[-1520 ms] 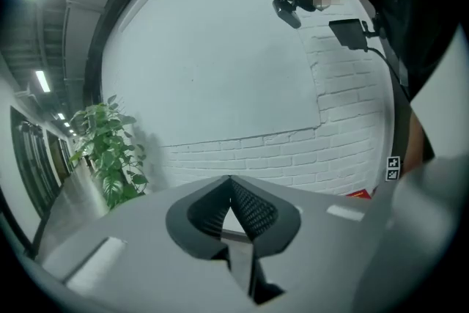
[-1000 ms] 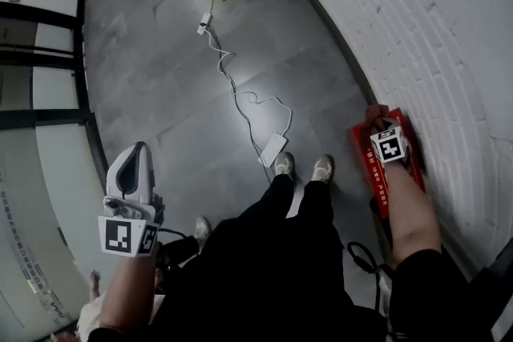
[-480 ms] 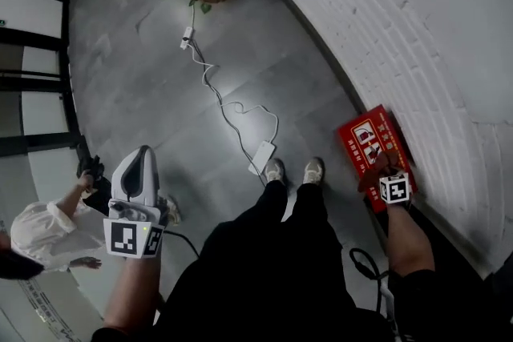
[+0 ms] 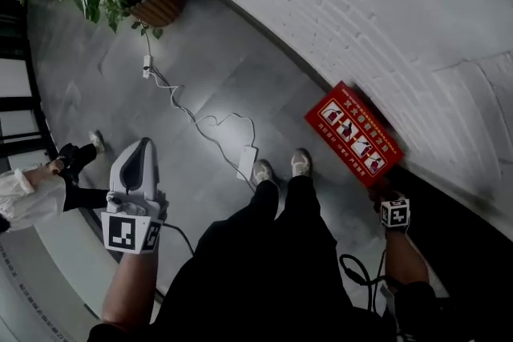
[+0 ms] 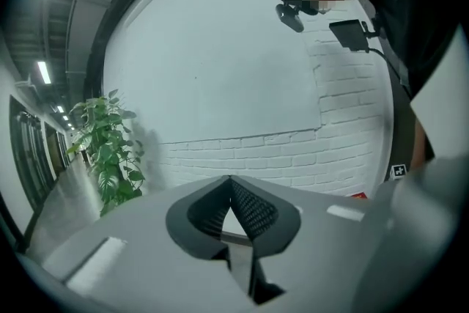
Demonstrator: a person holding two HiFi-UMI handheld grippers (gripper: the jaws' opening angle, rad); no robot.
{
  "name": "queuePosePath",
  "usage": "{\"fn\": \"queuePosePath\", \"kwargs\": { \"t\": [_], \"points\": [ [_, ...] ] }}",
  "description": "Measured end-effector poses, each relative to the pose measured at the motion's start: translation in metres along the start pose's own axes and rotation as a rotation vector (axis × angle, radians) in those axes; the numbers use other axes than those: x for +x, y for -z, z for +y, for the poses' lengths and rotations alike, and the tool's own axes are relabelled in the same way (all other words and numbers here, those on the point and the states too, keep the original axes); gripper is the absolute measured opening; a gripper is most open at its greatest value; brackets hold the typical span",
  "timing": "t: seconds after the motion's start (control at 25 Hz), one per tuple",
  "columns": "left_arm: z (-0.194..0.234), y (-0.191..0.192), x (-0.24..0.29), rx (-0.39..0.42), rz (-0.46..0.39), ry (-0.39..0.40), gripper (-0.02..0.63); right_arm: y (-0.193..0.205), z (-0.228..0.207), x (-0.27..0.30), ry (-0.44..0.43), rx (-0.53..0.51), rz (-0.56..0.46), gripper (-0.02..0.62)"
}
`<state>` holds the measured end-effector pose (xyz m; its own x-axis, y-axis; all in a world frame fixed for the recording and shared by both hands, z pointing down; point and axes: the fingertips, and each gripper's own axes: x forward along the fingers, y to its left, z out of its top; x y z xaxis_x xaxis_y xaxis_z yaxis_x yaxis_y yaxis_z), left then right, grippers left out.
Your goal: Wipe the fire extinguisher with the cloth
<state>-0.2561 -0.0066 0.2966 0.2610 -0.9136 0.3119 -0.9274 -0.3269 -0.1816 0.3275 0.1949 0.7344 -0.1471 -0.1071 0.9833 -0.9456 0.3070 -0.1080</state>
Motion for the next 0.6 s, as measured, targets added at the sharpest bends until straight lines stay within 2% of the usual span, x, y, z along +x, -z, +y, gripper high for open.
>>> {"fn": "queuePosePath", "kwargs": {
  "t": [0.16,0.28,0.36,0.44,0.52,0.6],
  "points": [
    [0.019,0.006,-0.011,-0.024,0.009,-0.063,-0.002,-0.117,0.075,-0.006,-0.129,-0.234,-0.248,0.077],
    [0.026,0.009,-0.027,-0.036,0.013,-0.111,-0.002,-0.222,0.132,0.012,-0.213,-0.318,-0.34,0.078],
    [0.031,0.008,-0.051,-0.019,0.023,-0.162,-0.002,-0.277,0.168,0.034,-0.243,-0.379,-0.34,0.077],
    [0.042,0.008,-0.079,0.0,0.045,-0.228,-0.002,-0.313,0.193,0.062,-0.24,-0.457,-0.294,0.08],
    [0.054,0.014,-0.106,0.004,0.079,-0.294,-0.002,-0.33,0.202,0.088,-0.215,-0.488,-0.207,0.084],
    [0.062,0.024,-0.133,-0.01,0.114,-0.357,-0.002,-0.328,0.202,0.108,-0.21,-0.462,-0.099,0.084]
  ]
}}
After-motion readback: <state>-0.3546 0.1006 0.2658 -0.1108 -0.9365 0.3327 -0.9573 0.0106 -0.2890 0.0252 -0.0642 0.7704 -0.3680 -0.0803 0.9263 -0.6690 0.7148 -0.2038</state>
